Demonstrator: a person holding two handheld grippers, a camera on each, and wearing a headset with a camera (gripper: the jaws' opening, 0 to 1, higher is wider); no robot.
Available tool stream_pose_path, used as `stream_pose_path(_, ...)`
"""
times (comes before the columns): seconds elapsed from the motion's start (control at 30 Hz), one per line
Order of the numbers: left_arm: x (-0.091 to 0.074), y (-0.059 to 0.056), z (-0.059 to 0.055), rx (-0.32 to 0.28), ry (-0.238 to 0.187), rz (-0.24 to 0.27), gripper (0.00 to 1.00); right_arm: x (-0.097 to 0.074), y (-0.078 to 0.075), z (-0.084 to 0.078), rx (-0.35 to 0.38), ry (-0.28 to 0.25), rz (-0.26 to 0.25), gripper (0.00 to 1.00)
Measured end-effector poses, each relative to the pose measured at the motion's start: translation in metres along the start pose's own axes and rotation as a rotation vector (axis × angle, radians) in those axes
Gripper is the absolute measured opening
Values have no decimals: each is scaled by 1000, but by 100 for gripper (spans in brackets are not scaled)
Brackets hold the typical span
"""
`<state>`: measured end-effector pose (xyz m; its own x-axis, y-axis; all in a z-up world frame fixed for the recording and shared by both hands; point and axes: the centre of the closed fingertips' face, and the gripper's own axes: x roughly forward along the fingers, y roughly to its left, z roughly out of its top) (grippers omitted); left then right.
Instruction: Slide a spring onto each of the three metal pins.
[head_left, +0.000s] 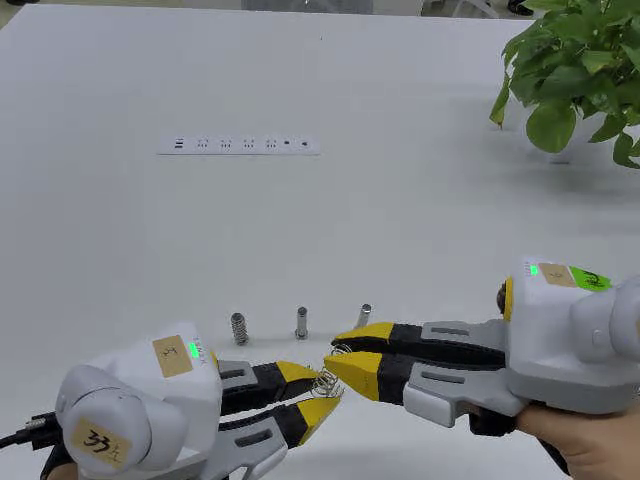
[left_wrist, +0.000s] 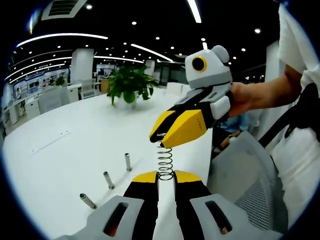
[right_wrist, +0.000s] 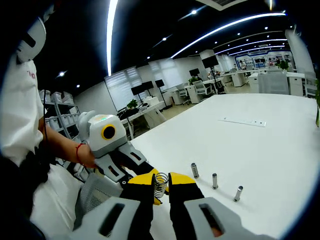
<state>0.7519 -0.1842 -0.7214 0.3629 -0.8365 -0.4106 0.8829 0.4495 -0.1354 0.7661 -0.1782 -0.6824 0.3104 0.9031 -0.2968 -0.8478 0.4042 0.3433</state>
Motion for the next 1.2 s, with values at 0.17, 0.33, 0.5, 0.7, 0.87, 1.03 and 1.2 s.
stream_pose_path(0.17, 1, 0, -1, -4, 5, -2, 11, 1, 2, -1, -23, 14, 1, 11)
stream_pose_path(0.33, 1, 0, -4, -5, 13, -5, 11, 2, 3, -4, -55, 36, 2, 12)
stream_pose_path(0.5, 1, 0, -6, -4, 16, -8, 10, 3, 3, -5, -78, 57, 2, 12)
stream_pose_path(0.7, 1, 1, -5, -9, 11, -12, 10, 3, 1, -5, -88, 71, 4, 12)
stream_pose_path(0.87, 1, 0, -4, -13, 4, -17, 10, 3, 1, -5, -99, 88, 11, 15)
stream_pose_path(1.03, 2, 0, -2, -14, -1, -20, 10, 3, 2, -6, -108, 112, 30, 20)
stream_pose_path(1.2, 2, 0, -2, -14, -7, -26, 10, 0, 3, -3, -194, 185, 80, 26)
